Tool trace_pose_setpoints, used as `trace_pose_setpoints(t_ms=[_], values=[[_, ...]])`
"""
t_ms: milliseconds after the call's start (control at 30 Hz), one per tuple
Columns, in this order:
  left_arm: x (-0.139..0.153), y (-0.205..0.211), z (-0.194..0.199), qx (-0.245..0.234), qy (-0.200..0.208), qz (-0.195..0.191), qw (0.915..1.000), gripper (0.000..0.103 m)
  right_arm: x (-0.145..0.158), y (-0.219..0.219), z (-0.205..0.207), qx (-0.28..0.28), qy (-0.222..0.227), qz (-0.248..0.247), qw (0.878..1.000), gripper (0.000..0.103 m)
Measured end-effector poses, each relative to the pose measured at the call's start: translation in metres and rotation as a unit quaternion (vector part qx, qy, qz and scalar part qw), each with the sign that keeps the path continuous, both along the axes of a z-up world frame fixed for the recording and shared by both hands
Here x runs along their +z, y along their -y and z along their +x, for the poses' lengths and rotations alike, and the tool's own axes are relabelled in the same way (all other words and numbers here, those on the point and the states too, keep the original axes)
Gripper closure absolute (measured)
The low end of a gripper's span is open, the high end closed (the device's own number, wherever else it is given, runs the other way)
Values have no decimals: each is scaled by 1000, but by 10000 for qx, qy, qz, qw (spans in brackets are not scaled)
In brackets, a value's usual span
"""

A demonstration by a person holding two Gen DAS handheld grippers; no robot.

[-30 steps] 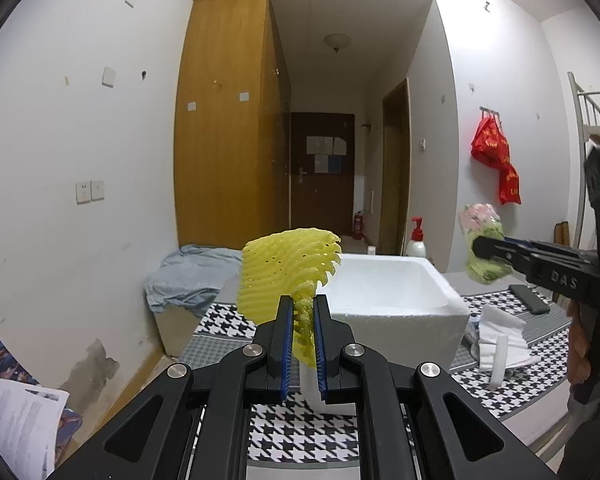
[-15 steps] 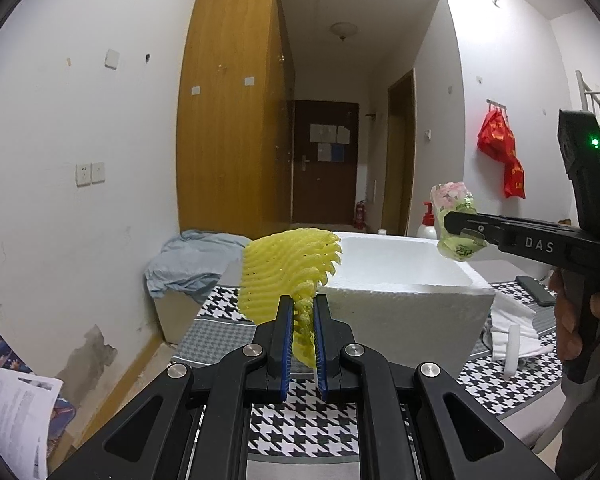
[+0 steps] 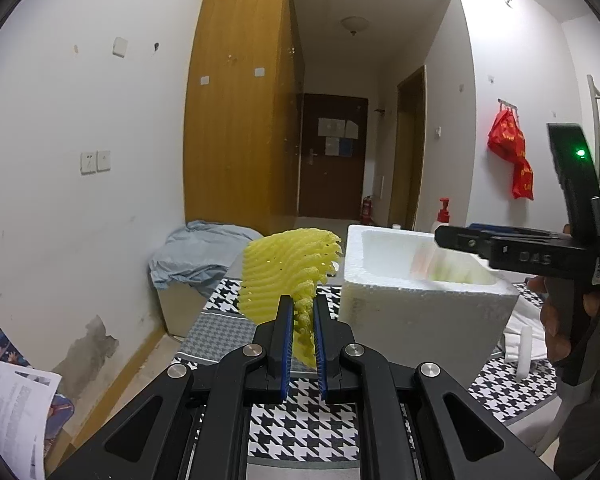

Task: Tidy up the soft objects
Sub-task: 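Open the right gripper over the foam box to drop the bag inside, then lower the yellow net into the foam box and open the left gripper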

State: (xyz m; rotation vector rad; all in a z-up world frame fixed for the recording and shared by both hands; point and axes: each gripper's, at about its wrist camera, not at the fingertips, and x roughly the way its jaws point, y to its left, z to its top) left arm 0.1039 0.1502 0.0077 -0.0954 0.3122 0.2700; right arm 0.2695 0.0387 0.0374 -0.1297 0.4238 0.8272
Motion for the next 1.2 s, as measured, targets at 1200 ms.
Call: trace_pose_setpoints(t_ms=[1200], values=[[48,22,27,-403,387,316,9979,92,1,66,-8,-555,315,215,9977,2]])
